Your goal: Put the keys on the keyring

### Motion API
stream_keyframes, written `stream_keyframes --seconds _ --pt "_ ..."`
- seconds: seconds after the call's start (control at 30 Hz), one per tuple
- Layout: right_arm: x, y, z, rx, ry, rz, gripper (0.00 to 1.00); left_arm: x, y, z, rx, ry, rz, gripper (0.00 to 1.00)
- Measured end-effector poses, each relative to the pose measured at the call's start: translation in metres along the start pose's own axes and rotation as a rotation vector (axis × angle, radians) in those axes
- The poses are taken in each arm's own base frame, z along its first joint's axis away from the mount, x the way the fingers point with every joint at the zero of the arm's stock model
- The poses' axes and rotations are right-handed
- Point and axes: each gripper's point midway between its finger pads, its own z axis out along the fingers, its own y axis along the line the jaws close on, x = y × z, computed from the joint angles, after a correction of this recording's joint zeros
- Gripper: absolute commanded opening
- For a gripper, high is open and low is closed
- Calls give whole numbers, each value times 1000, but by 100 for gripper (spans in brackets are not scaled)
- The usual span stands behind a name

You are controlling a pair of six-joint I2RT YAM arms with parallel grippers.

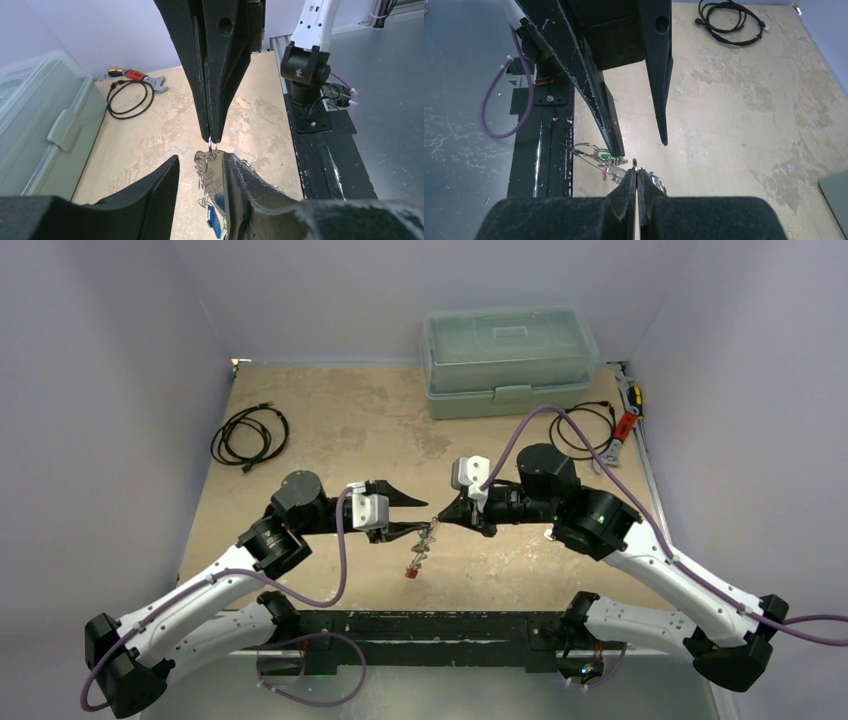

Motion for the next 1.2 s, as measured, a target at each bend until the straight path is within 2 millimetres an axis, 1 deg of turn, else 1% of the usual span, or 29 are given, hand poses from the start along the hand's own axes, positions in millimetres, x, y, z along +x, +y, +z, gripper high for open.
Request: stream_keyframes --seconds 0.1,0.3,0.57,0.63,0.7,0.73,0.77,0.93,0.97,1.03,1.07,1.1,1.13,1.2 --pt "-1 0 0 -2 -2 -5 0 3 1 1 -2 9 3 30" --pt "-3 4 0 -22 -12 -12 0 15 2 6 7 39 -19 29" --pt "-3 5 6 -34 -12 -14 0 17 1 7 18 43 -26 25" --pt "-3 6 7 -38 -11 -15 0 17 0 7 21 42 -26 20" --pt "-3 6 9 -42 -9 -15 0 18 -1 7 26 43 -30 13" --pt "-3 5 10 -42 -9 -16 0 18 -1 8 28 43 -33 8" --pt "-3 5 11 -41 -9 -16 0 19 -1 8 32 44 -33 0" --pt "-1 4 13 -43 -1 -14 0 21 -4 9 50 46 -39 0" --pt "-1 4 13 -43 -2 -15 6 21 -4 9 53 46 -40 0" --pt "-3 4 13 -41 -9 -17 30 20 -5 9 54 41 -44 0" --pt "-6 3 13 -38 -20 -18 38 18 -4 10 50 35 -48 0" --pt "-13 2 13 -32 -46 -26 43 17 -4 10 49 30 -49 0" --pt "-19 0 13 -26 -72 -33 45 16 -3 10 44 21 -49 0" --pt "-33 0 10 -10 -129 -56 47 16 -5 9 35 4 -53 0"
